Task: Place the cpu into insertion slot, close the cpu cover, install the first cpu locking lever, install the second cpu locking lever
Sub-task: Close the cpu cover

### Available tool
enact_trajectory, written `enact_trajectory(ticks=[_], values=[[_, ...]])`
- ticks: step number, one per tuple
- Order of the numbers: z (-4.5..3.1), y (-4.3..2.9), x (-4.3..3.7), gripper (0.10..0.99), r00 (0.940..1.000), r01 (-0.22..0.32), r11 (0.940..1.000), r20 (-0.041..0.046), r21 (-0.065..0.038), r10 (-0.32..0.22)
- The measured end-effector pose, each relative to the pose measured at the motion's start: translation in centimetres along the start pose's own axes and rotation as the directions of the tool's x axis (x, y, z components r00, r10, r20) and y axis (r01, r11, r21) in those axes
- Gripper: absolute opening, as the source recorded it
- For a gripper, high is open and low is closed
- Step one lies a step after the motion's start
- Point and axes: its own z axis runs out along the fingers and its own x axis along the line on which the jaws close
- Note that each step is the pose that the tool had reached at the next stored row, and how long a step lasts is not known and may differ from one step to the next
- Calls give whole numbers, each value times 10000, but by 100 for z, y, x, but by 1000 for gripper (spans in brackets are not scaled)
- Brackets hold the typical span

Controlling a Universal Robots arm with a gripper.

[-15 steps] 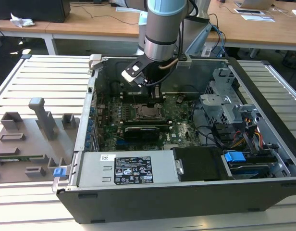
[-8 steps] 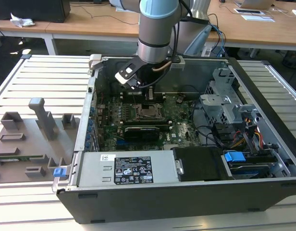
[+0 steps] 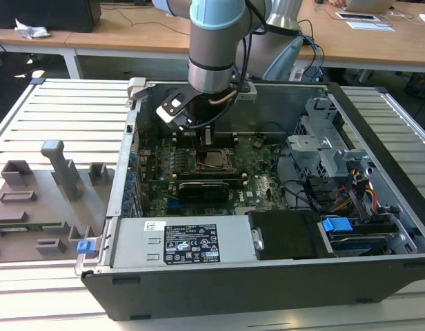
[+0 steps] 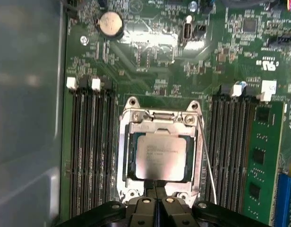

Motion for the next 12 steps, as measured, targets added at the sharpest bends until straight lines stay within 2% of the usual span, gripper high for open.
enact_trajectory(ticks=[3,9,12], values=[[32,-33,2,106,10000,0,10000,1,1,0],[63,-34,2,106,10000,0,10000,2,1,0],[-33,-34,3,106,10000,1,10000,0,0,-1]])
